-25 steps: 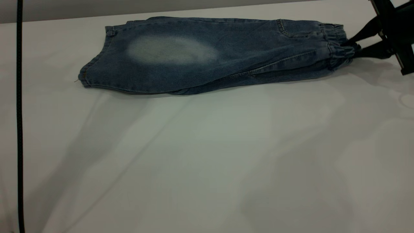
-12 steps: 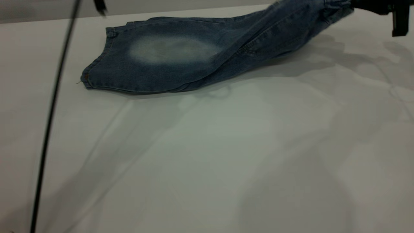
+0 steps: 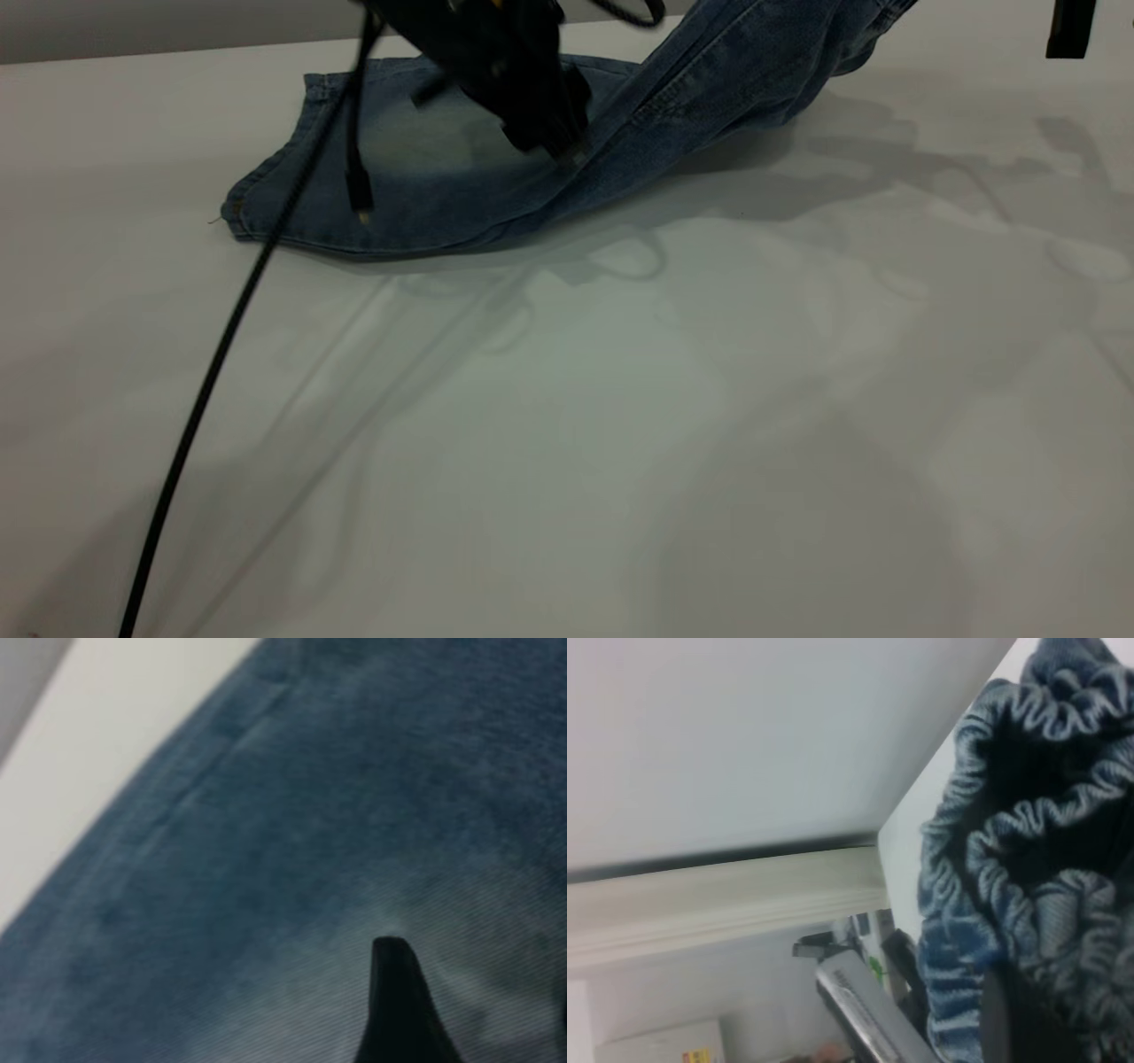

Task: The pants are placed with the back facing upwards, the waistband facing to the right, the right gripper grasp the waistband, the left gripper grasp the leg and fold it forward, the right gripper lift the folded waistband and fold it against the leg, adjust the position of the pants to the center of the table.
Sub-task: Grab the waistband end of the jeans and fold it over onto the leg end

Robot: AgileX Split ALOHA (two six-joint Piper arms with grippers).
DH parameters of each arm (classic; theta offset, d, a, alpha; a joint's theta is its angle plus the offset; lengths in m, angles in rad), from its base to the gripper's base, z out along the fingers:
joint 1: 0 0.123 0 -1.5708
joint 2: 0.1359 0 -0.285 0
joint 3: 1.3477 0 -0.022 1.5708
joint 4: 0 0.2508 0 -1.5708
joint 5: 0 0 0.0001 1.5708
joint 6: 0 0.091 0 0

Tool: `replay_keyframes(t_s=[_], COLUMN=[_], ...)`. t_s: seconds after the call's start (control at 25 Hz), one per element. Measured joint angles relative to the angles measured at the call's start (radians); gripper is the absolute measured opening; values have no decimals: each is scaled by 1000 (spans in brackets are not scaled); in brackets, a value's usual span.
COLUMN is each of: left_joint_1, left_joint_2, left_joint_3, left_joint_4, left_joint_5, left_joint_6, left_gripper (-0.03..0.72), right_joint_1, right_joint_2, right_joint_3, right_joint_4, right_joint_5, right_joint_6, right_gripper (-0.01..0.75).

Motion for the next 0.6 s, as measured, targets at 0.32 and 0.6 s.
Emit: replay_keyframes(t_s=[0.32,0.6], left_joint_1=[-81,-140], left_joint_2=[86,139], left_joint_3=[-55,-154], left_joint_4=[-45,-44], left_joint_5=[-42,-52], left_joint_6=[-52,-148], left_gripper=[398,396], right_joint_1=[1,36], right_joint_2=[-44,-103], right_joint_3=[0,1], right_joint_4=[-4,-4], right_joint_5=[0,-2], right_joint_6=[8,21], right_gripper=[108,108])
